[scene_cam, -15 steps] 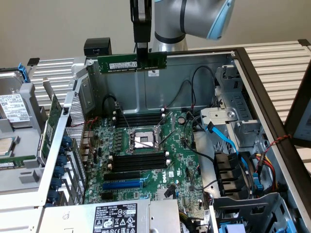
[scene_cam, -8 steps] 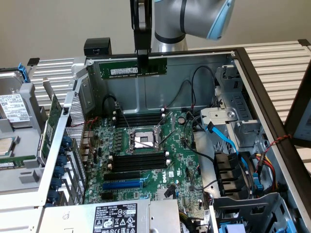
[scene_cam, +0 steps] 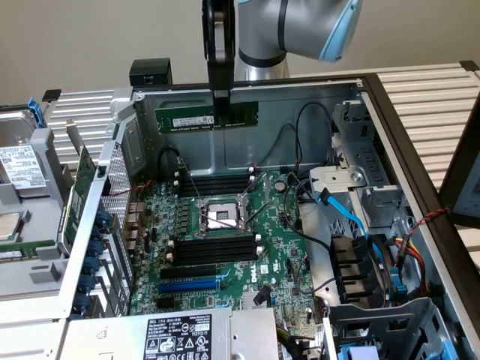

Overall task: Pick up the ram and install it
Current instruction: 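Insert the ram into the slot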

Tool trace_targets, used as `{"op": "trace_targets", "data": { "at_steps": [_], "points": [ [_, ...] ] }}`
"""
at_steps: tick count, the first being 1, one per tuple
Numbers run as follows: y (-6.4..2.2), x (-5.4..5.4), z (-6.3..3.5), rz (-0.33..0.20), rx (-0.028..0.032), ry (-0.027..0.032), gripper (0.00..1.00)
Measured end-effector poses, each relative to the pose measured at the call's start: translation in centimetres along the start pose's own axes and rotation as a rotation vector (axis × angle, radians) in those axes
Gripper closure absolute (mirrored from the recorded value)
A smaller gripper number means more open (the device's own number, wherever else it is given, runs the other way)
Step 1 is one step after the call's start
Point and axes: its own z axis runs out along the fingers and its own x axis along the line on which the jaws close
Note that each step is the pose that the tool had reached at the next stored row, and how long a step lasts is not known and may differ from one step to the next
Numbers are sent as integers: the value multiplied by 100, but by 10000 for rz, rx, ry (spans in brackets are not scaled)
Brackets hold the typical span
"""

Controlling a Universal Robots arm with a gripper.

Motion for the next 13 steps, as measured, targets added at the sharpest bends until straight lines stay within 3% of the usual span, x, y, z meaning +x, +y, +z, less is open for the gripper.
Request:
{"op": "trace_targets", "data": {
  "at_steps": [13],
  "points": [
    [-4,-3,233,208,10,12,88]
  ]
}}
